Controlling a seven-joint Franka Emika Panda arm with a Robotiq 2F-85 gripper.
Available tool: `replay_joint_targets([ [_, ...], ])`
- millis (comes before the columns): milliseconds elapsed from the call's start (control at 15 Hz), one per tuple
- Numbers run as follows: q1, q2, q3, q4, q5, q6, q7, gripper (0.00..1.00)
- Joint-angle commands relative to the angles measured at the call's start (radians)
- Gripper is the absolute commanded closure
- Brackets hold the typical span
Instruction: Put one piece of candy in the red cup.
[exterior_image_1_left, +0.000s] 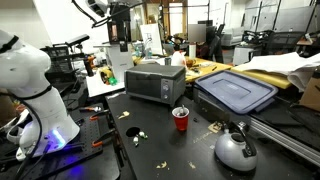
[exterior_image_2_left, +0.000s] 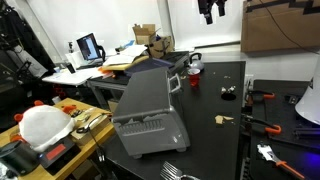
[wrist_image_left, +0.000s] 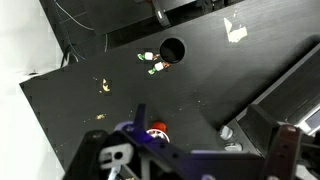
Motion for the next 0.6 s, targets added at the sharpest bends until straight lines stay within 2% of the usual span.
replay_joint_targets([
  [0,0.019,0.020,-0.010,0.039,0.020,-0.041,-0.087,0.00],
  [133,0.015,0.057,-0.007,0.054,0.018,-0.003,-0.081,0.00],
  [200,0.007,0.018,0.001,0.018,0.002,-0.003,-0.065,0.00],
  [533,0.007,0.027,0.001,0.020,0.001,-0.003,-0.065,0.00],
])
